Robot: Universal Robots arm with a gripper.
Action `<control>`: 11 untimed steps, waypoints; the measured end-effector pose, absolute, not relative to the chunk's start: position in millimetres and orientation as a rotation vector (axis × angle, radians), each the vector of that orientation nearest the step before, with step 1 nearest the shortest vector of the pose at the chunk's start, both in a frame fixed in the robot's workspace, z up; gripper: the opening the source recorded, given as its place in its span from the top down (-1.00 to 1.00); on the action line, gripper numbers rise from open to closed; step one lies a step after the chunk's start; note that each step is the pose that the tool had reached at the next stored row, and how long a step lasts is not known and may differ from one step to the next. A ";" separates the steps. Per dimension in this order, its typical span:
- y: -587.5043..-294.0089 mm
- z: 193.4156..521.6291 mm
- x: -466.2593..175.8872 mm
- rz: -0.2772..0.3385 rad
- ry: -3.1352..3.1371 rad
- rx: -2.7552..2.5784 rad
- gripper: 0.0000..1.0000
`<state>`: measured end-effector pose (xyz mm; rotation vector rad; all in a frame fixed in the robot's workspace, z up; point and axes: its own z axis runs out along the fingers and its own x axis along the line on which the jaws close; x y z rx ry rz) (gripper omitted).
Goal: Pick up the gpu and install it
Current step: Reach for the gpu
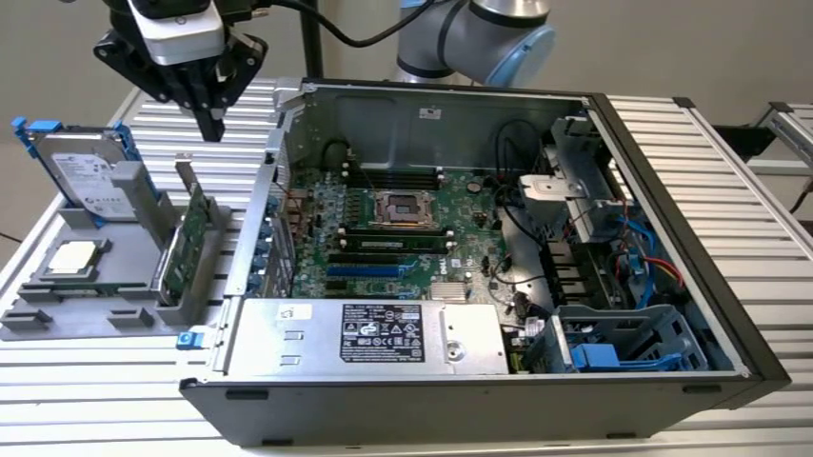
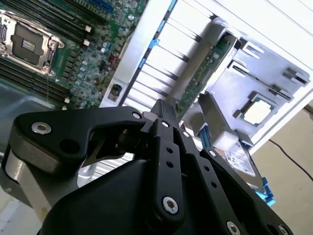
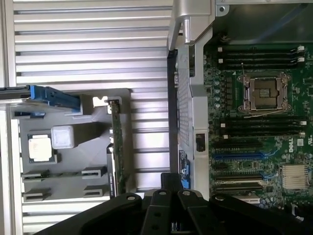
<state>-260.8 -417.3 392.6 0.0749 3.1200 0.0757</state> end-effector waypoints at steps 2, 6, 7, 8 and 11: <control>-417.6 392.6 -262.2 0.076 3.120 0.075 1.00; -418.3 392.6 -265.1 0.076 3.120 0.075 1.00; -418.5 392.6 -265.8 0.076 3.120 0.074 1.00; -418.7 392.6 -266.5 0.076 3.120 0.074 1.00; -419.1 392.6 -268.5 0.076 3.120 0.074 1.00</control>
